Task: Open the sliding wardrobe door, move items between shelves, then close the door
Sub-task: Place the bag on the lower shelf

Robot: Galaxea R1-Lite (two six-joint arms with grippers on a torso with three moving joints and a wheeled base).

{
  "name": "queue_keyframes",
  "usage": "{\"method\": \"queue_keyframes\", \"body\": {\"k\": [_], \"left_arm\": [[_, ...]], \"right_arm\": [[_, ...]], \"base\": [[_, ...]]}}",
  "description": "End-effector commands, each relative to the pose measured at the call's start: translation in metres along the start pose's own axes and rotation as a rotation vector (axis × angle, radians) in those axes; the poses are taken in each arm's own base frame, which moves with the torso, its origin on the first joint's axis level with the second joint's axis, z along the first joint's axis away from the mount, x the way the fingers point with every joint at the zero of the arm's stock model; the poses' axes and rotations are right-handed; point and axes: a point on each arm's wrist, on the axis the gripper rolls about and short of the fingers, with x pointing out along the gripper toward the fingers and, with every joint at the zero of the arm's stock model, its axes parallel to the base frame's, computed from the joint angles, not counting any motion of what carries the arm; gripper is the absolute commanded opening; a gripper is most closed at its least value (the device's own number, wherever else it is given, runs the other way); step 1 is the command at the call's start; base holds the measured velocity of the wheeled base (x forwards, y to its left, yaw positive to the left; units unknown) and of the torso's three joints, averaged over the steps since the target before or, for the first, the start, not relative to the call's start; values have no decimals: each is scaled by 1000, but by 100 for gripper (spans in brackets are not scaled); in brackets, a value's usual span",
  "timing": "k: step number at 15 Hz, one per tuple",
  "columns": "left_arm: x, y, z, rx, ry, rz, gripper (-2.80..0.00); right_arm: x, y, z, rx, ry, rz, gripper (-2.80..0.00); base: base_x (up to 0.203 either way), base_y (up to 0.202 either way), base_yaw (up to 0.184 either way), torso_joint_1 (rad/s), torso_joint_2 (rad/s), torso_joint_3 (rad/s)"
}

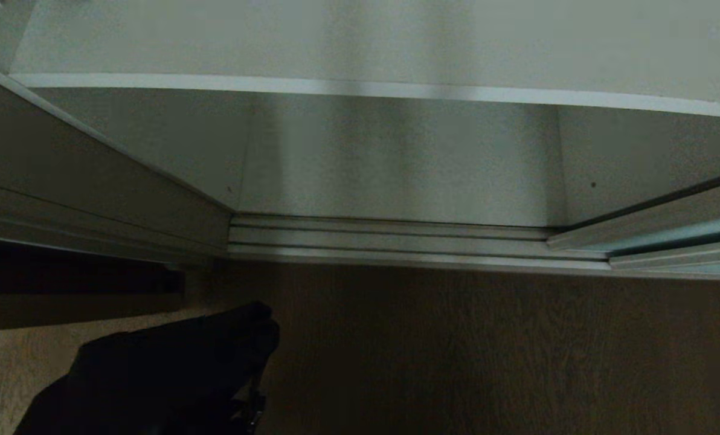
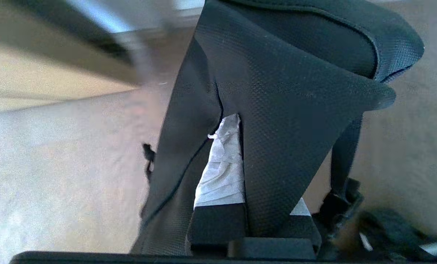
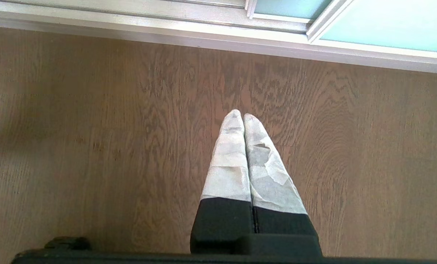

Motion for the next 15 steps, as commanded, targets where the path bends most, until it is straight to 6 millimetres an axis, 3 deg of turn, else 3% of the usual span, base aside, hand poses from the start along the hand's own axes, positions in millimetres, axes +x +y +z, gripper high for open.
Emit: {"method": "queue_keyframes", "body": {"k": [1, 9, 12, 15], "left_arm": [[28, 5, 6, -28, 174, -55, -280], [102, 7, 24, -81, 351, -217, -280], [134, -5, 35, -66, 320, -267, -280], [162, -26, 65, -78, 143, -225, -280]], "right_arm": [[0, 0, 0, 0, -2, 1, -280], [0, 0, 0, 0, -2, 1, -280], [0, 0, 0, 0, -2, 1, -280], [0, 0, 0, 0, -2, 1, -280]], "base": [[0, 0, 0, 0, 0, 0], [0, 0, 0, 0, 0, 0], [0, 0, 0, 0, 0, 0], [0, 0, 0, 0, 0, 0]]}}
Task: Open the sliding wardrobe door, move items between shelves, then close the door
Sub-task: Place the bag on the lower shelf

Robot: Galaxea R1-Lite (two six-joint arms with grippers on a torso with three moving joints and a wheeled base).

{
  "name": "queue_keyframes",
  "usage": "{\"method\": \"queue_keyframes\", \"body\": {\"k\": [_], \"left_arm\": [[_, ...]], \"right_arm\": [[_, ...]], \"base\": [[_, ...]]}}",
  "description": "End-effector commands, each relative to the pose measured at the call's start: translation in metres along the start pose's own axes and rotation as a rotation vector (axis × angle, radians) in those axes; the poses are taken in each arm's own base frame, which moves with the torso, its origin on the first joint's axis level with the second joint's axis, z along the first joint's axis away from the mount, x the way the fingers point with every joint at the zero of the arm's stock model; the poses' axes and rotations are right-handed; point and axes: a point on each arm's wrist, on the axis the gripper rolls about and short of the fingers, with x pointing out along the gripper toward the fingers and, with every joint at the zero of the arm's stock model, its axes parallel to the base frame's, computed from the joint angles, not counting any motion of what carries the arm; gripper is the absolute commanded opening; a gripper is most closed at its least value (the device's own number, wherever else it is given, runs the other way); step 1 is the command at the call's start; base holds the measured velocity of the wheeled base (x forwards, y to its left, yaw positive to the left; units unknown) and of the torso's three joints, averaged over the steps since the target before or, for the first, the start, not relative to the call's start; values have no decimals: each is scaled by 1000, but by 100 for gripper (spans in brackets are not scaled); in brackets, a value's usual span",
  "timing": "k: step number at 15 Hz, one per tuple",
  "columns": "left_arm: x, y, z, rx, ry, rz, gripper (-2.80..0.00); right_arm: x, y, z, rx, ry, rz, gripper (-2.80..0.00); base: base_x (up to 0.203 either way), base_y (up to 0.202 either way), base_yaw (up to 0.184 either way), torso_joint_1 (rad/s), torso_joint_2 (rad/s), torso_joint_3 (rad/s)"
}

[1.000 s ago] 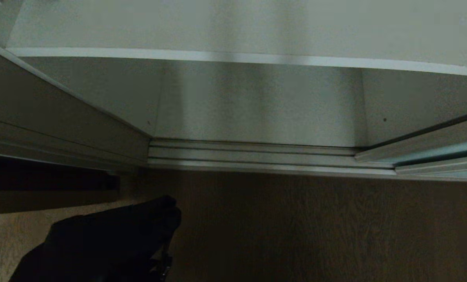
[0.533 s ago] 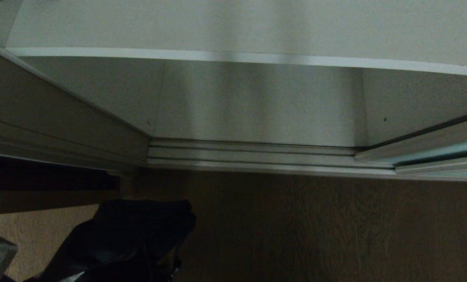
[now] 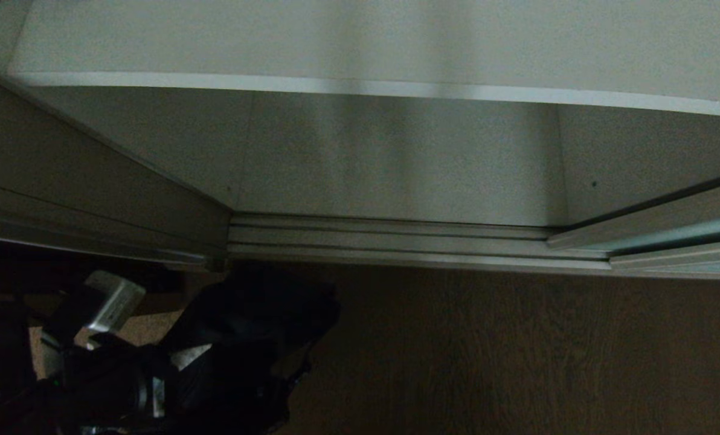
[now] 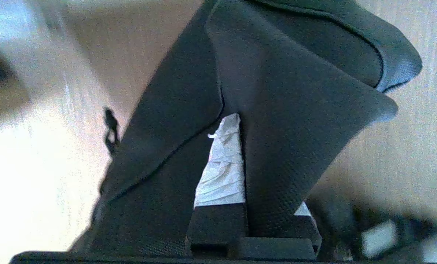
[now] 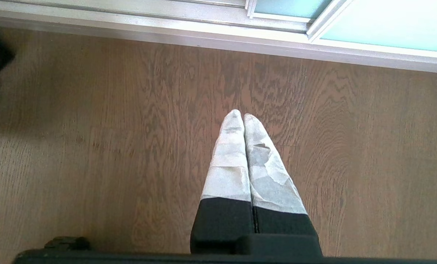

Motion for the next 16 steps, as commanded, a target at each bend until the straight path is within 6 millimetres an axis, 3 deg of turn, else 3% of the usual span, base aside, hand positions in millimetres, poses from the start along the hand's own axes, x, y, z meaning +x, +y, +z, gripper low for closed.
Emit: {"method": "queue_keyframes", "body": {"k": [1, 6, 13, 16], "left_arm": [[27, -13, 18, -4, -56, 8, -280], [63, -13, 48, -33, -234, 91, -280], [132, -17, 36, -76, -335, 160, -280], [147, -17, 57, -117, -449, 212, -280]], "right_arm": [[0, 0, 0, 0, -2, 1, -280], [0, 0, 0, 0, -2, 1, -280], [0, 0, 0, 0, -2, 1, -280], [0, 0, 0, 0, -2, 1, -280]], "base": [[0, 0, 0, 0, 0, 0], [0, 0, 0, 0, 0, 0], [0, 0, 0, 0, 0, 0], [0, 0, 0, 0, 0, 0]]}}
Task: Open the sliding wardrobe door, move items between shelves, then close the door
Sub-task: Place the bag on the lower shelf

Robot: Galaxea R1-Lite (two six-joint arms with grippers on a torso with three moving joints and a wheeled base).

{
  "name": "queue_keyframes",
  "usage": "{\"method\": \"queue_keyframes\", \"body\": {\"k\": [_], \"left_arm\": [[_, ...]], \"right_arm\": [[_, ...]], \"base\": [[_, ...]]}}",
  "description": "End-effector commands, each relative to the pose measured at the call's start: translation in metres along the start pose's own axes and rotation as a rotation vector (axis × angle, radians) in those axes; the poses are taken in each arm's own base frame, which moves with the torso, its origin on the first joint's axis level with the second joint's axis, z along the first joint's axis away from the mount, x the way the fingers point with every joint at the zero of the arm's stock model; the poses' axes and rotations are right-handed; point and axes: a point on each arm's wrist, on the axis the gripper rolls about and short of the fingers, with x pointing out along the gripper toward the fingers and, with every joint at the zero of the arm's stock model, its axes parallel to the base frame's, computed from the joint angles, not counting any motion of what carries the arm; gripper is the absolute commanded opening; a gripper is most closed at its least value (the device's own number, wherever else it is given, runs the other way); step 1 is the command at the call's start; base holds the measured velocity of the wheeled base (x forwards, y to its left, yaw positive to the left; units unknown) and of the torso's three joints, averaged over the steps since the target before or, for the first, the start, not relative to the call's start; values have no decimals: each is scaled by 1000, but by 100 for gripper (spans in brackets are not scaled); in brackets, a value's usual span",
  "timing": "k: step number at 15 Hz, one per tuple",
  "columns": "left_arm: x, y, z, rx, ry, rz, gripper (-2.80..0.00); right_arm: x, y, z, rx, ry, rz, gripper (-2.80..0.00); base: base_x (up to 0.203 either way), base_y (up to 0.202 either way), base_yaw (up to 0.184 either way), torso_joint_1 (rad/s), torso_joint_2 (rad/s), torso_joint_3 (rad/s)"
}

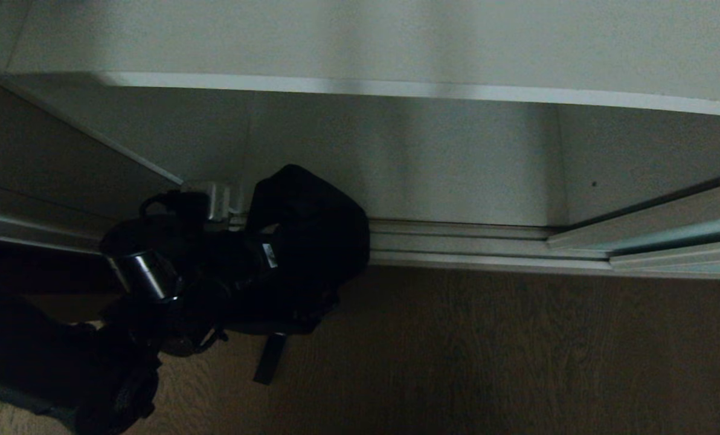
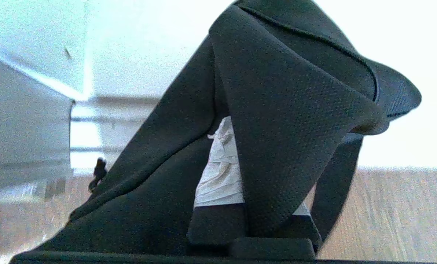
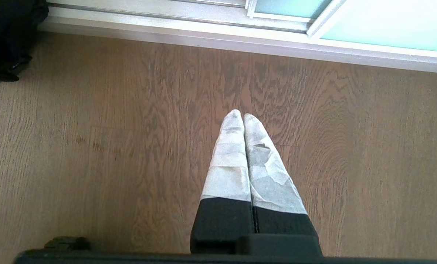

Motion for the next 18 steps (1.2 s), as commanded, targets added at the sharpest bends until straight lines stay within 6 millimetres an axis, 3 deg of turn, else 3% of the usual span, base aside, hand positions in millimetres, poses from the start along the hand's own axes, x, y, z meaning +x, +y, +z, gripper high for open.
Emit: {"method": "queue_keyframes", "body": {"k": [1, 9, 15, 18], "left_arm": [[22, -5, 5, -25, -60, 38, -280], [66, -16, 76, -112, -407, 123, -280], [100, -10, 57, -106, -499, 183, -280], [112, -2, 76, -126, -591, 213, -280]], "right_arm": [[0, 0, 0, 0, -2, 1, -280], [0, 0, 0, 0, -2, 1, -280], [0, 0, 0, 0, -2, -1, -280], [0, 0, 0, 0, -2, 1, -280]], "base": [[0, 0, 0, 0, 0, 0], [0, 0, 0, 0, 0, 0], [0, 0, 0, 0, 0, 0], [0, 0, 0, 0, 0, 0]]}}
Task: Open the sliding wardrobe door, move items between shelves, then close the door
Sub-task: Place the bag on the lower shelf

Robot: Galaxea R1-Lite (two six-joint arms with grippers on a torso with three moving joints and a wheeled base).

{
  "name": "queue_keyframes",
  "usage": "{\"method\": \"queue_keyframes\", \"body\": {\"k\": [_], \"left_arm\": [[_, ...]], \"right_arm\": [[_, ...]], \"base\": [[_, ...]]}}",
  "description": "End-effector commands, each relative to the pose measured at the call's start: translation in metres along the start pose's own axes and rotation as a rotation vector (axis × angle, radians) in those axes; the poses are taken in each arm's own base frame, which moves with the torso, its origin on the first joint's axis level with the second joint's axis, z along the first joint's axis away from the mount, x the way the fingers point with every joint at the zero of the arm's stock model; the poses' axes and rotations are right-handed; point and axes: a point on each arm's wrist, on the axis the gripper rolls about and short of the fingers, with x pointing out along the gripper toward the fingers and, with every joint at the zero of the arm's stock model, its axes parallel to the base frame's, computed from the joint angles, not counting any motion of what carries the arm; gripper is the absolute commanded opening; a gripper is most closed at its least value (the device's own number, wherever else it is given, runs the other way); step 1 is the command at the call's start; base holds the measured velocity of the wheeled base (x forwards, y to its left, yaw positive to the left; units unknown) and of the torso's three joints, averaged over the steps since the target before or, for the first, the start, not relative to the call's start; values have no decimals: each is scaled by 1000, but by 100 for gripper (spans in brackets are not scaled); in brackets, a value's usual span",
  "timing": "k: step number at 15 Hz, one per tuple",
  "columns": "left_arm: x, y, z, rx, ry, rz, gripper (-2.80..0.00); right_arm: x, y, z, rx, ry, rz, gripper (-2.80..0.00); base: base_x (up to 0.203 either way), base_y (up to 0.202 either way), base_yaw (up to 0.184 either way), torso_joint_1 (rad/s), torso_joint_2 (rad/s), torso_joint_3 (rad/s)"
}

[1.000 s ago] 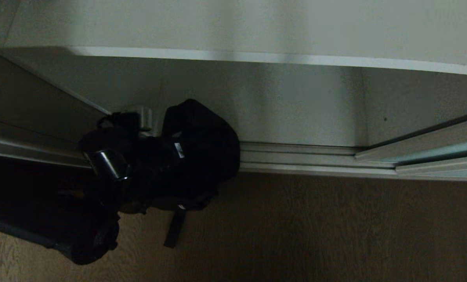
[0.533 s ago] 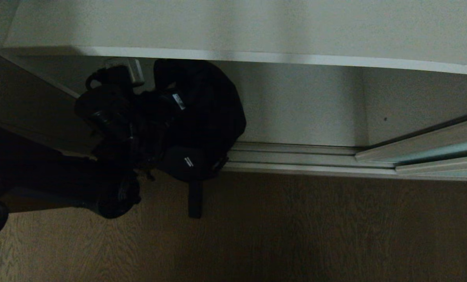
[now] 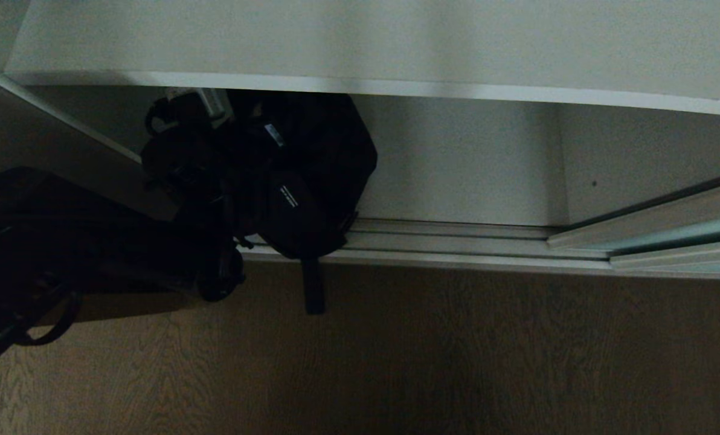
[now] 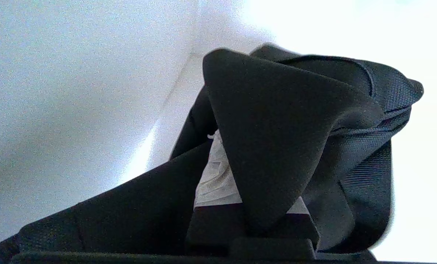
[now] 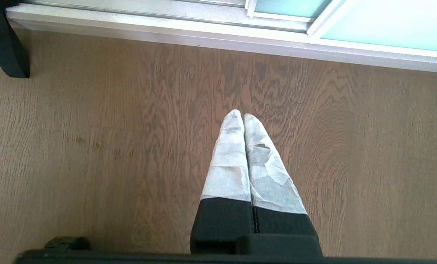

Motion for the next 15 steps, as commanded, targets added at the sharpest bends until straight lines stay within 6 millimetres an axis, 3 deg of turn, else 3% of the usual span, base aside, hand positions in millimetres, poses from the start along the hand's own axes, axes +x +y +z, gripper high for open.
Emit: {"method": "queue_keyframes", "body": {"k": [1, 12, 13, 15], "left_arm": [[15, 0, 6, -20, -74, 15, -280], [55, 1, 44, -55, -310, 42, -280], [57, 1, 40, -57, -312, 42, -280], [55, 4, 7, -40, -254, 44, -280]], "right_arm": [[0, 0, 0, 0, -2, -1, -280], [0, 0, 0, 0, -2, 1, -280], [0, 0, 0, 0, -2, -1, -280], [0, 0, 0, 0, -2, 1, -280]], "base": [[0, 0, 0, 0, 0, 0], [0, 0, 0, 0, 0, 0], [0, 0, 0, 0, 0, 0], [0, 0, 0, 0, 0, 0]]}}
